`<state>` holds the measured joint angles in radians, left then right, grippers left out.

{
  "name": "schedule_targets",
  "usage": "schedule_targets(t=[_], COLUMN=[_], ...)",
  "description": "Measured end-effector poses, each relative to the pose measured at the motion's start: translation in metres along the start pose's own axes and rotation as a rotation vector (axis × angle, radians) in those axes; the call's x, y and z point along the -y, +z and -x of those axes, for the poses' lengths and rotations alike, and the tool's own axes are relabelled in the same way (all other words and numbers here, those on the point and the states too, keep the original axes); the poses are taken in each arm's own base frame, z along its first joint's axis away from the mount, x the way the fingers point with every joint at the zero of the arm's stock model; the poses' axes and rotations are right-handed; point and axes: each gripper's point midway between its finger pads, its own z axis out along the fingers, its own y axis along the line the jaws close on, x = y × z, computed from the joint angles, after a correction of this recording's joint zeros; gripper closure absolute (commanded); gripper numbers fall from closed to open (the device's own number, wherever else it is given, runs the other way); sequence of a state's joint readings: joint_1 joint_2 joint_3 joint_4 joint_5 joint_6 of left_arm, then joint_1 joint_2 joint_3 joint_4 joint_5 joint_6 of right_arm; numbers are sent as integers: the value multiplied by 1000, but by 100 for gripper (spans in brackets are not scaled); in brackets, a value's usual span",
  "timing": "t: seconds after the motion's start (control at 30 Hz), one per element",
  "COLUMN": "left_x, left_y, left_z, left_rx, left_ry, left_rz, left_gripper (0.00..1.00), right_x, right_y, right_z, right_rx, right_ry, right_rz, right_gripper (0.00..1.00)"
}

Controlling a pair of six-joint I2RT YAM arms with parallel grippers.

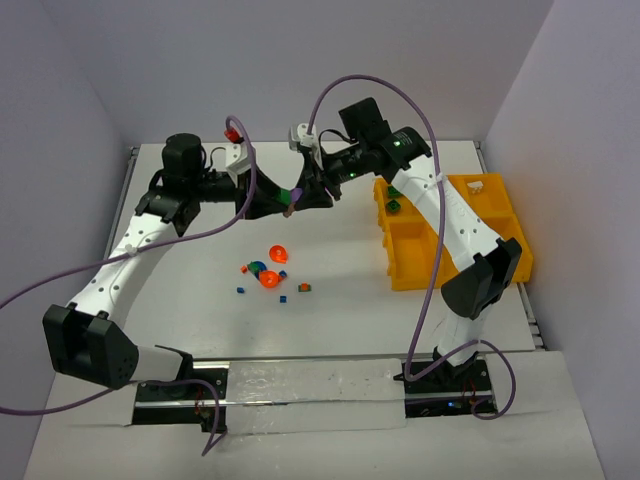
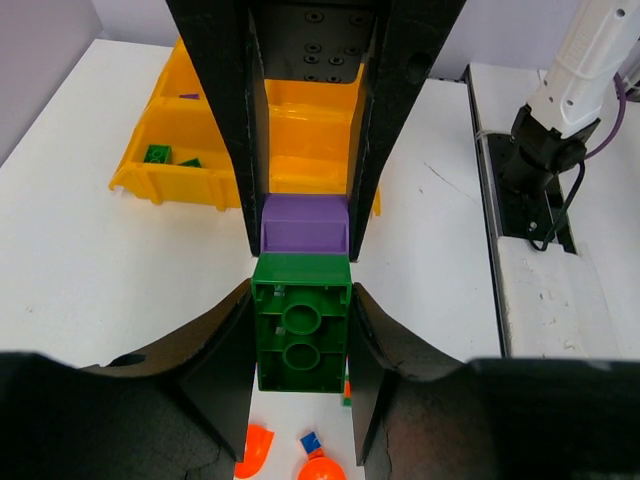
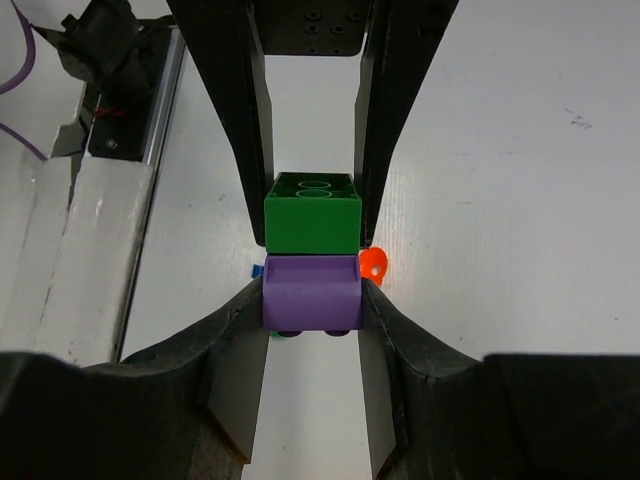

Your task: Sort the legos into containers by color

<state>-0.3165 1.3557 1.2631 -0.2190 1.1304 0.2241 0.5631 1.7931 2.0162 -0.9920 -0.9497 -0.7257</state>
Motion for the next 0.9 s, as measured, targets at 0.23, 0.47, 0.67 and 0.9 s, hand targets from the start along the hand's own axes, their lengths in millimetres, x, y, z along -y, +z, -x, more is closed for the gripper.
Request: schedule_targets(t=[0.23, 0.47, 0.67, 0.9], left_x=[-36, -43, -61, -83], left_y=[-36, -46, -45, -32], left_z=[9, 15, 10, 3], left_rx=[48, 56, 32, -28], left_ry=[-20, -7, -47, -108], left_rz=[148, 214, 320, 402], left_gripper=[100, 100, 100, 100], right_x=[19, 75, 127, 153], right_y=[-21, -112, -221, -293], right_z=[-74, -158, -209, -265], right_rx=[-145, -259, -338, -544], right_ry=[123, 353, 486, 564], right_rz=[-62, -321, -675, -907], right_gripper=[100, 100, 100, 100])
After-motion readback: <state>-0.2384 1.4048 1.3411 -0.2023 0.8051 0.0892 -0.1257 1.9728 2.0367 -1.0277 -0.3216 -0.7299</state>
